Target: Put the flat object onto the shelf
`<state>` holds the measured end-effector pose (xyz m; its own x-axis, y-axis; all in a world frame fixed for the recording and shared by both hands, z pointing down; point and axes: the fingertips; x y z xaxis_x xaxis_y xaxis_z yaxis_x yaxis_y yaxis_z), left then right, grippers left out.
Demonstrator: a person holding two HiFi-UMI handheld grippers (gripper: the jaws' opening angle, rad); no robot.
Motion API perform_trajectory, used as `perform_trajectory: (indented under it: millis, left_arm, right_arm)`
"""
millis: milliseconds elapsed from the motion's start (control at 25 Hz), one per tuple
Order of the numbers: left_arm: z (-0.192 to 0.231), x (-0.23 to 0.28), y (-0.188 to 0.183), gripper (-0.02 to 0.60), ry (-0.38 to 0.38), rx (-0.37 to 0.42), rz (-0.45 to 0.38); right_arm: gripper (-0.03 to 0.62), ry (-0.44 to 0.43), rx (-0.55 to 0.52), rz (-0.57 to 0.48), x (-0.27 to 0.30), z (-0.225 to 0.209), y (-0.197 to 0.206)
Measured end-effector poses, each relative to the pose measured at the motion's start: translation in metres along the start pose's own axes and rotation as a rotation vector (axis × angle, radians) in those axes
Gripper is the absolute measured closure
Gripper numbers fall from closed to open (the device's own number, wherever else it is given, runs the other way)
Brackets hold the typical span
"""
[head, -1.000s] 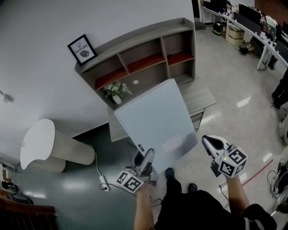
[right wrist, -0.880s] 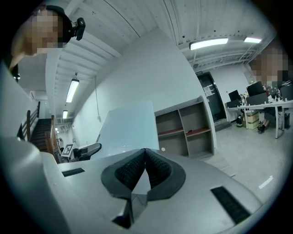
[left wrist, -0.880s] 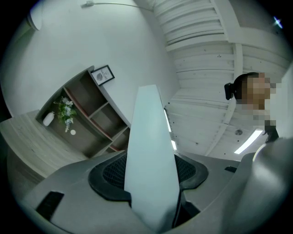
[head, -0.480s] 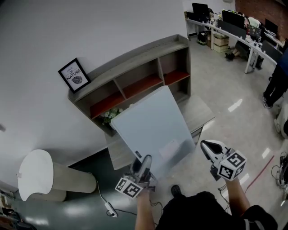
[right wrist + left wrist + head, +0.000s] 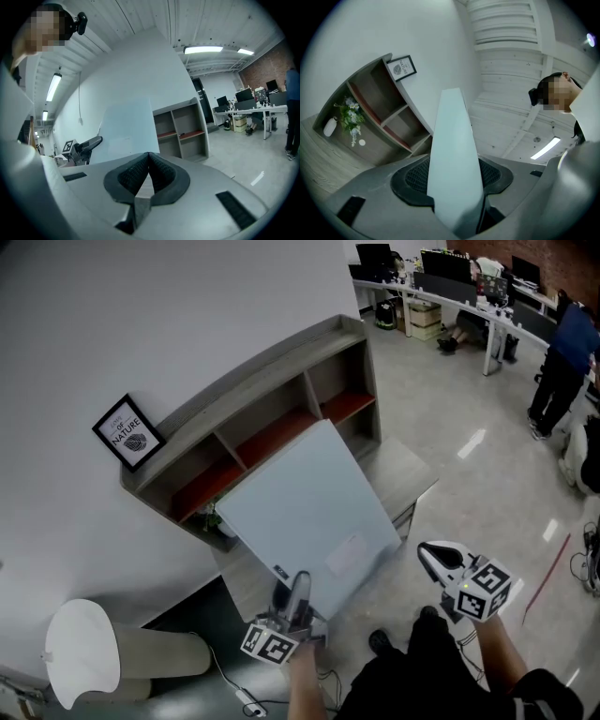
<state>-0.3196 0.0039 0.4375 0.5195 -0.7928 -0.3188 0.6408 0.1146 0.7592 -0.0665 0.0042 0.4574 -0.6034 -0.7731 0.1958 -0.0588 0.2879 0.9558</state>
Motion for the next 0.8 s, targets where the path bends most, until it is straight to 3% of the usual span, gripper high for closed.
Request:
perform_trajectory:
  millis: [480, 800]
  left_arm:
    - [0.008, 0.067, 0.002, 0.307, 0.019, 0.004, -0.001]
    - [0.011, 0.148, -0.012, 0.307, 0.010, 0.048, -0.046]
  right_arm:
    - [0.582, -0.013, 0.014, -0.032, 0.024, -0.048, -0.020]
    - [0.582, -0.094, 0.001, -0.050, 0.065, -0.106, -0.061]
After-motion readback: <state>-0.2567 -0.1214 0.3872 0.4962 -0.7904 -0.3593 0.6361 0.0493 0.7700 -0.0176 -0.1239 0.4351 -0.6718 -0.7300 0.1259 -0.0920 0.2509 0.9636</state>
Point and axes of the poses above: the fingertips, and each gripper's own axes: x forward along the fingers, z to its left, y out of its underside, and after that the axes turned 4 degrees about y, right-handed
